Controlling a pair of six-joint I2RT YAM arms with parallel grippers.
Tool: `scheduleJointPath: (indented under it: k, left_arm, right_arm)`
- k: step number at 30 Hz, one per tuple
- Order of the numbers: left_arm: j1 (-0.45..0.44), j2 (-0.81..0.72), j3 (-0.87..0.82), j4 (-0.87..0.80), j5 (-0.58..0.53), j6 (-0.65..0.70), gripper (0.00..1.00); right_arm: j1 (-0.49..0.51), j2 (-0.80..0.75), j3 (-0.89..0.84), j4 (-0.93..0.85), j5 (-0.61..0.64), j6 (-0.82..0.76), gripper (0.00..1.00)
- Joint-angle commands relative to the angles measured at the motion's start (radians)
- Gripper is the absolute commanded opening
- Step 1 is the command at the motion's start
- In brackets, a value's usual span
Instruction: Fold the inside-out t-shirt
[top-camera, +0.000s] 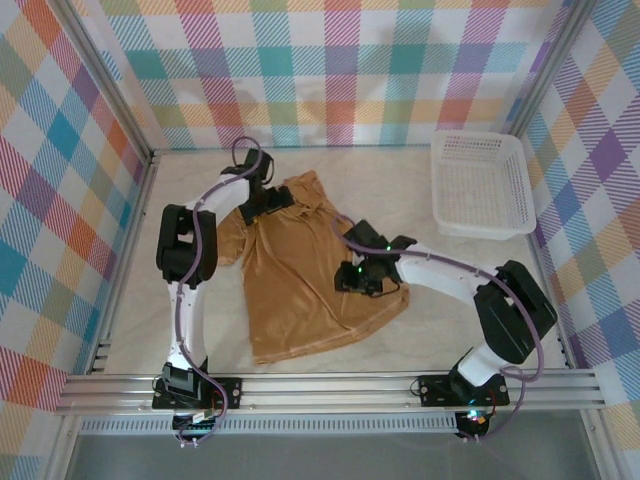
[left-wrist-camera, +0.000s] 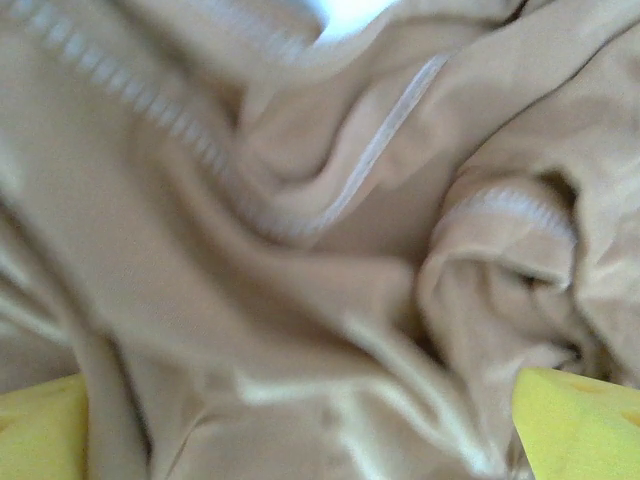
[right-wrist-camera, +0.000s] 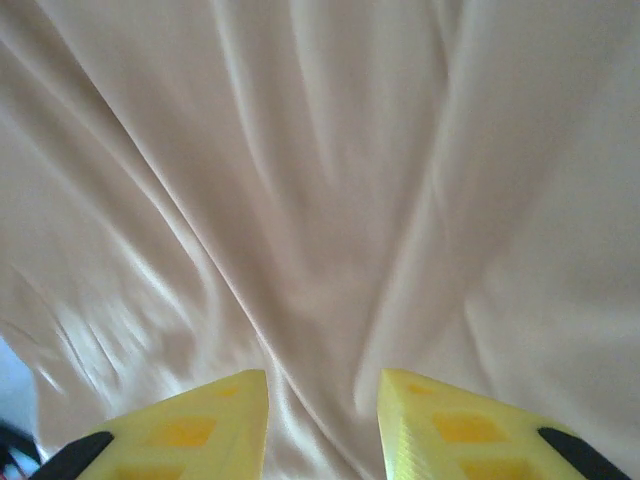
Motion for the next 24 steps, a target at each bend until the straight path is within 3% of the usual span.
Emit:
scheduleJointPath:
  k: [1, 7, 10, 18, 24]
  left_arm:
    - [0.034, -0.066, -0.015, -0.097, -0.035, 0.045, 0.99]
    - [0.127, -0.144, -0.158, -0.057, -0.025, 0.041, 0.99]
    - [0.172, -0.147, -0.205, -0.047, -0.011, 0.042, 0.99]
    - [0.276, -0.166, -0.282, -0.042, -0.075, 0.028, 0.99]
    - [0.219, -0.223, -0.27, -0.032, -0.148, 0.003, 0.98]
  right_arm:
    - [-0.072, 0.085, 0.103, 0.01, 0.035, -0.059, 0.34]
    - [-0.154, 0.391, 0.331, 0.025, -0.05, -0.101, 0.29]
    - [-0.199, 0.468, 0.34, 0.008, -0.043, -0.077, 0.27]
    - [-0.198, 0.294, -0.017, 0.039, 0.003, -0.002, 0.27]
    - [-0.16, 0.162, 0.03, -0.024, 0.052, -0.022, 0.29]
